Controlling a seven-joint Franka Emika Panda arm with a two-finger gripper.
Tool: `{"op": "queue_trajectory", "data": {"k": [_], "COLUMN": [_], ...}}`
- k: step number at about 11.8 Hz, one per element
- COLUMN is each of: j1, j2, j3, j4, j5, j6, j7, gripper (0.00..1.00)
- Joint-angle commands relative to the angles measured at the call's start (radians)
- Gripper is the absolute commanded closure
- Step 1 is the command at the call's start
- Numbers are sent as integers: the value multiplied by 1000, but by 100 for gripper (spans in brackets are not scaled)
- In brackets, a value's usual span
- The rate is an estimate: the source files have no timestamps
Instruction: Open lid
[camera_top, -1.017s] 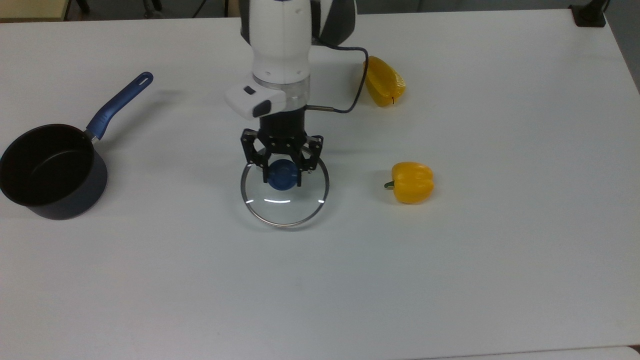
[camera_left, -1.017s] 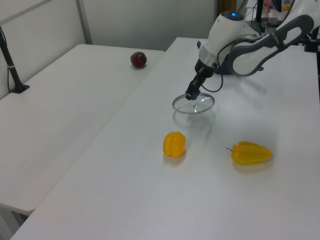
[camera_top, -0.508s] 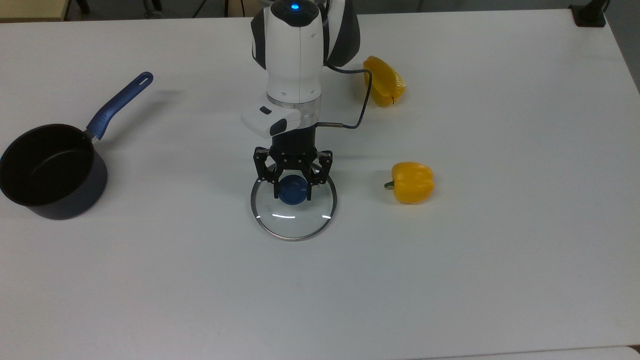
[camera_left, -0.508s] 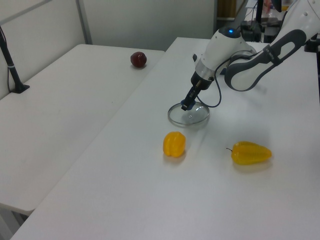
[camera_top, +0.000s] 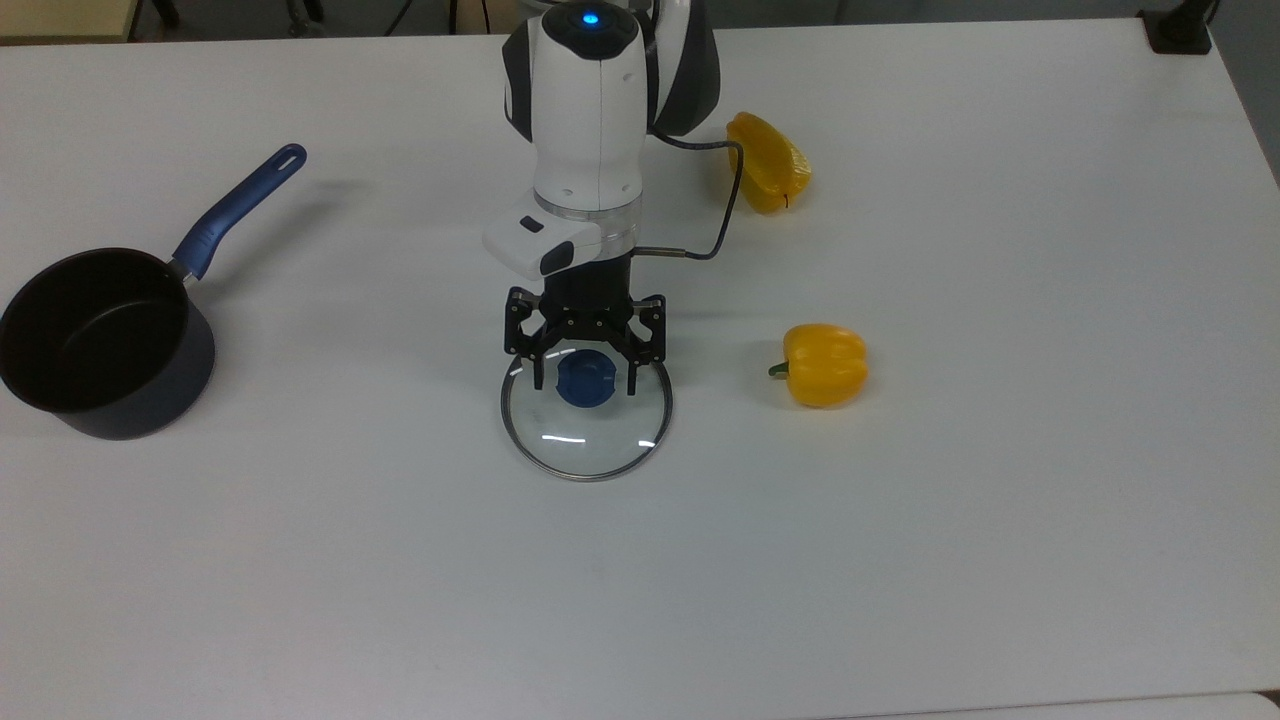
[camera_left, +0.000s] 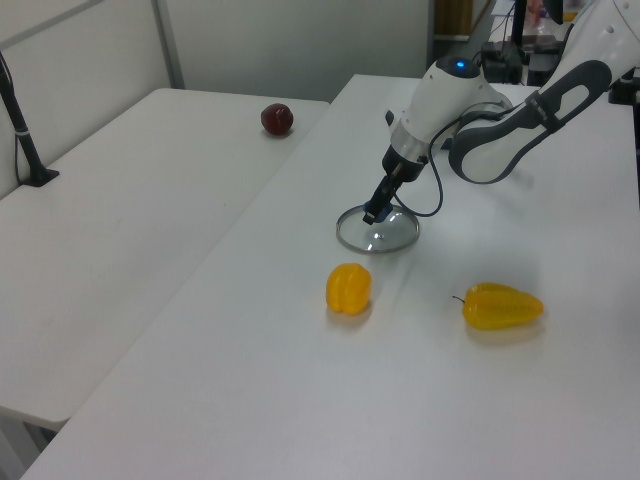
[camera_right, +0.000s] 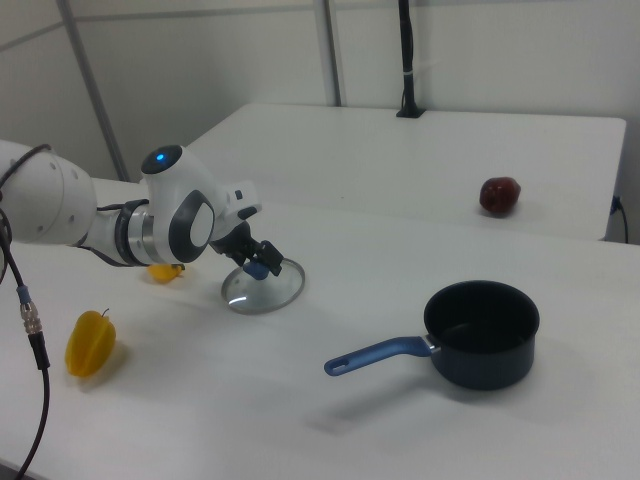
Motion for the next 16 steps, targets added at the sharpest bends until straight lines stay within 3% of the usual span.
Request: {"op": "queue_trajectory", "data": {"k": [1, 5, 9, 12, 16], "j1": [12, -8, -30, -119, -159], "j2": [-91, -313, -453, -551, -559], "j3": [-13, -21, -22, -21, -22], "j4": [0, 38, 40, 42, 112], "j5": [-20, -20, -1, 131, 133], "j6": [-153, -603, -901, -1074, -1149], "j7": [22, -4, -95, -298, -310], "gripper": [0, 0, 0, 0, 0]}}
